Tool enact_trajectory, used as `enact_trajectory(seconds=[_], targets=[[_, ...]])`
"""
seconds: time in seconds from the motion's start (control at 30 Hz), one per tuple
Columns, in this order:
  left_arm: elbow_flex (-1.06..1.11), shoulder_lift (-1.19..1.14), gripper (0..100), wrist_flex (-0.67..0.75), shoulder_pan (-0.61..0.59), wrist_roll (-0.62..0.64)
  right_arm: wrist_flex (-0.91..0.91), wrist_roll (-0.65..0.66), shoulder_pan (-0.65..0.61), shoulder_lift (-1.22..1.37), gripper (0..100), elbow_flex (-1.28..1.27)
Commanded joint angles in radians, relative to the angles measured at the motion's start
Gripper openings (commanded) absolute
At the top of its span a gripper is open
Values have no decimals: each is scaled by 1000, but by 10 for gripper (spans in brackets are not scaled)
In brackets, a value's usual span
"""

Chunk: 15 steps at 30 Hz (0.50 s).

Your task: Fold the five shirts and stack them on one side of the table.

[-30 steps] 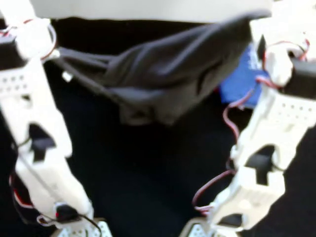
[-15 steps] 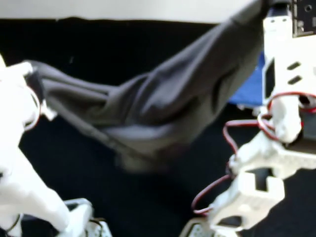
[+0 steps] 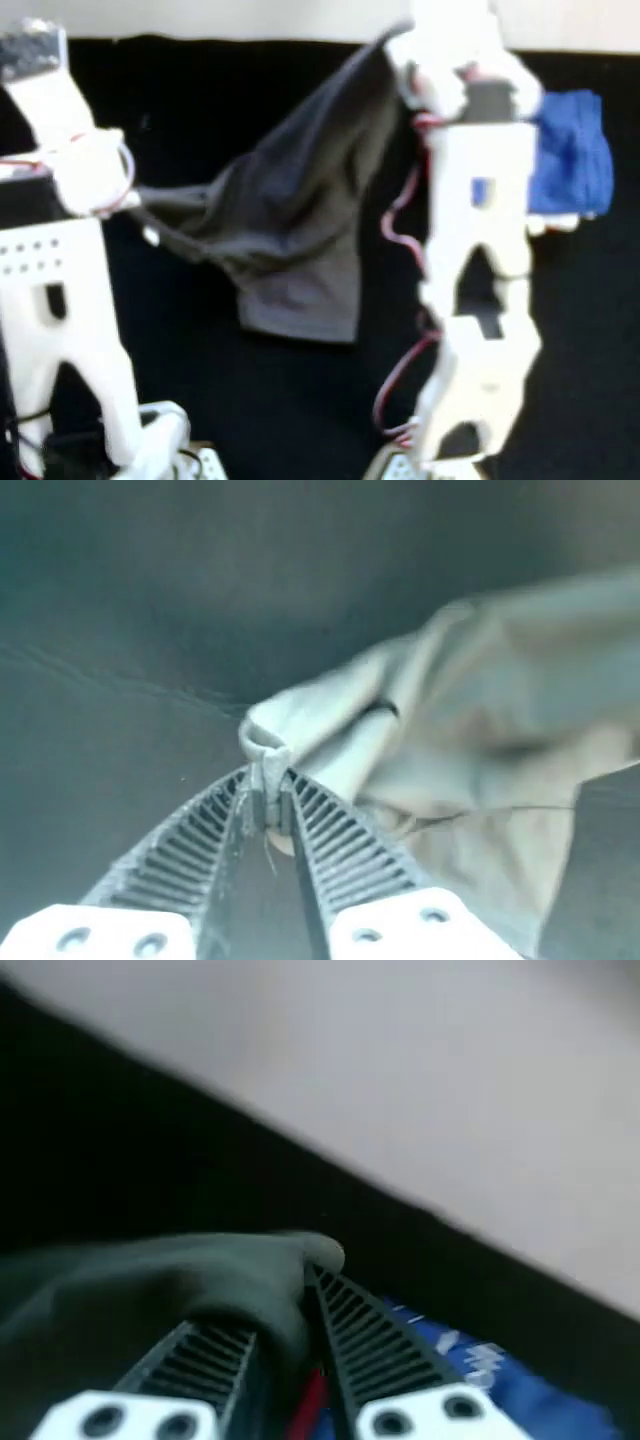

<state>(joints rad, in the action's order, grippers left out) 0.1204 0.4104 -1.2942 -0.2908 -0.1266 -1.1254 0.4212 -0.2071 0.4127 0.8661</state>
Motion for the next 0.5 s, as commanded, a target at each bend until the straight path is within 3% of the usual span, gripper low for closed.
enact_trajectory(seconds=[0.0,0.07,0.23,0.47], targets=[[245,15,8,249,-16,-9,71,-11,-48,70,10,-48],[337,15,8,356,-44,-9,62,-11,-53,97,29,-16],[456,15,8,499,-130,-9,-111,-12,-48,99,231,143],[516,13,8,555,-166,-9,-412,-12,-58,101,217,401]])
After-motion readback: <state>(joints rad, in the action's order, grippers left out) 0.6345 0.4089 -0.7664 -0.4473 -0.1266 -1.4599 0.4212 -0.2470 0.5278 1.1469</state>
